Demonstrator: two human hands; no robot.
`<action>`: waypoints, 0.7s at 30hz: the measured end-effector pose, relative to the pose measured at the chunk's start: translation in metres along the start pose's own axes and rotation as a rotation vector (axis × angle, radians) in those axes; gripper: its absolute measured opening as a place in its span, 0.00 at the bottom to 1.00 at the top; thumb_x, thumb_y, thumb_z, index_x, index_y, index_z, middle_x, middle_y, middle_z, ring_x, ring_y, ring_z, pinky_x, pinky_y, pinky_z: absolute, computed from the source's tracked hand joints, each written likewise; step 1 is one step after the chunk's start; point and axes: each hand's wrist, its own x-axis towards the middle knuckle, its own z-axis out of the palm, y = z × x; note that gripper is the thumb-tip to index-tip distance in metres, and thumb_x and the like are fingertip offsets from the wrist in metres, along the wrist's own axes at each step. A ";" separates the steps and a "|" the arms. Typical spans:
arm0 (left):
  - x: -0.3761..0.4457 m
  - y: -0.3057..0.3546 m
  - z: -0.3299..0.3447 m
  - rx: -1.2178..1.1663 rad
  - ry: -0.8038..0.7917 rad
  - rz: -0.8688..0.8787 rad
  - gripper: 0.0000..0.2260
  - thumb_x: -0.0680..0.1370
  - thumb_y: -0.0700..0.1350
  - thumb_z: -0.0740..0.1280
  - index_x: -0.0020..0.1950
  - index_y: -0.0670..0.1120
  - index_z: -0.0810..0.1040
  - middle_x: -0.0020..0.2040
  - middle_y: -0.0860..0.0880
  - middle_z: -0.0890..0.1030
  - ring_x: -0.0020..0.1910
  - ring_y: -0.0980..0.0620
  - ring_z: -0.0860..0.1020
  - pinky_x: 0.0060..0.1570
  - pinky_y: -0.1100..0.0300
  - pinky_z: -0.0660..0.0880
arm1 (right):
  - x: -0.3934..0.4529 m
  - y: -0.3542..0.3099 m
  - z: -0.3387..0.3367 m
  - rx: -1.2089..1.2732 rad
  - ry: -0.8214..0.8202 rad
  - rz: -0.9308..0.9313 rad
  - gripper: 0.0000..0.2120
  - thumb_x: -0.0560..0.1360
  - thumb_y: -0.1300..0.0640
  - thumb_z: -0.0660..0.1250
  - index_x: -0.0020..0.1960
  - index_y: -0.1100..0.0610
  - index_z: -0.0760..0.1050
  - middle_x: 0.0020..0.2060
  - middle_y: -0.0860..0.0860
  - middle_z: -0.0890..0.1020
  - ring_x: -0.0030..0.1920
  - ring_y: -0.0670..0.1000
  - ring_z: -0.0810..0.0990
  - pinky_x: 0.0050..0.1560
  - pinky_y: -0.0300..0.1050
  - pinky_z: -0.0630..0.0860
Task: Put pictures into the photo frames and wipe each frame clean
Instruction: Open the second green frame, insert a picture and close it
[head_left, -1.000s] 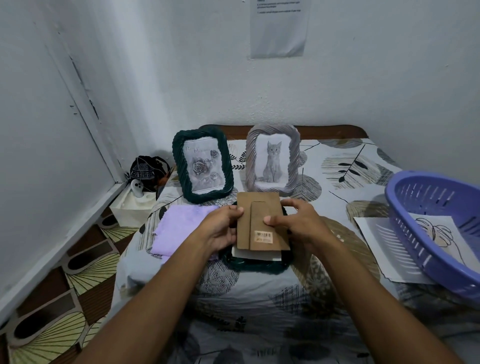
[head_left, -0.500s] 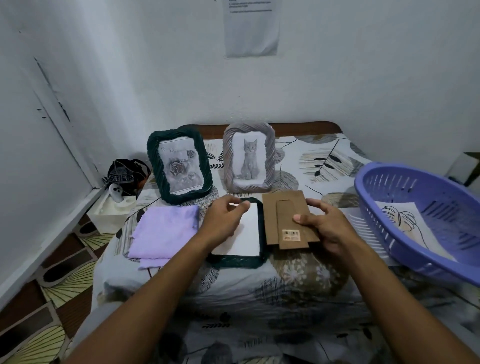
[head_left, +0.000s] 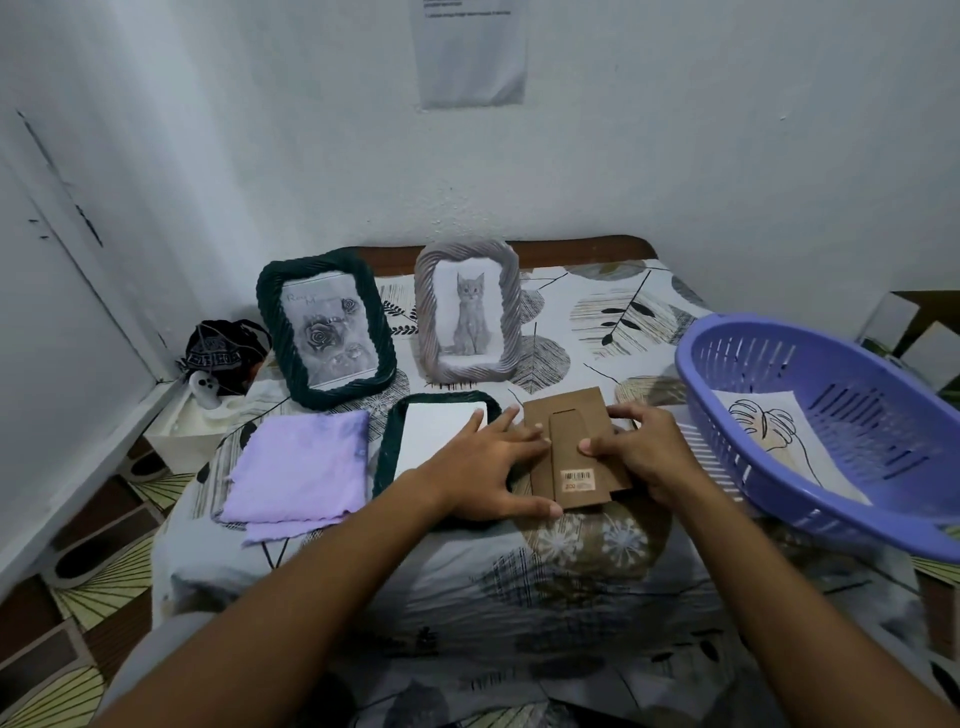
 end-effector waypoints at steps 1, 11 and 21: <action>0.001 0.001 0.001 0.011 -0.015 0.002 0.41 0.72 0.71 0.60 0.77 0.49 0.58 0.78 0.51 0.54 0.77 0.52 0.43 0.74 0.43 0.39 | 0.001 0.001 0.000 -0.080 0.028 -0.020 0.32 0.63 0.66 0.78 0.64 0.61 0.72 0.52 0.59 0.81 0.46 0.58 0.82 0.42 0.51 0.81; 0.000 0.003 0.008 0.013 -0.038 -0.017 0.42 0.70 0.73 0.54 0.77 0.49 0.59 0.78 0.51 0.55 0.77 0.53 0.43 0.74 0.43 0.36 | -0.001 -0.009 0.005 -0.701 0.096 -0.081 0.26 0.64 0.48 0.79 0.57 0.59 0.76 0.52 0.57 0.81 0.47 0.56 0.80 0.50 0.54 0.79; -0.005 0.000 0.004 -0.013 -0.025 -0.031 0.41 0.71 0.73 0.54 0.77 0.50 0.60 0.78 0.51 0.56 0.78 0.53 0.44 0.74 0.43 0.38 | -0.002 -0.013 0.012 -0.763 0.083 -0.052 0.19 0.65 0.47 0.78 0.47 0.58 0.79 0.45 0.54 0.83 0.43 0.54 0.80 0.47 0.49 0.79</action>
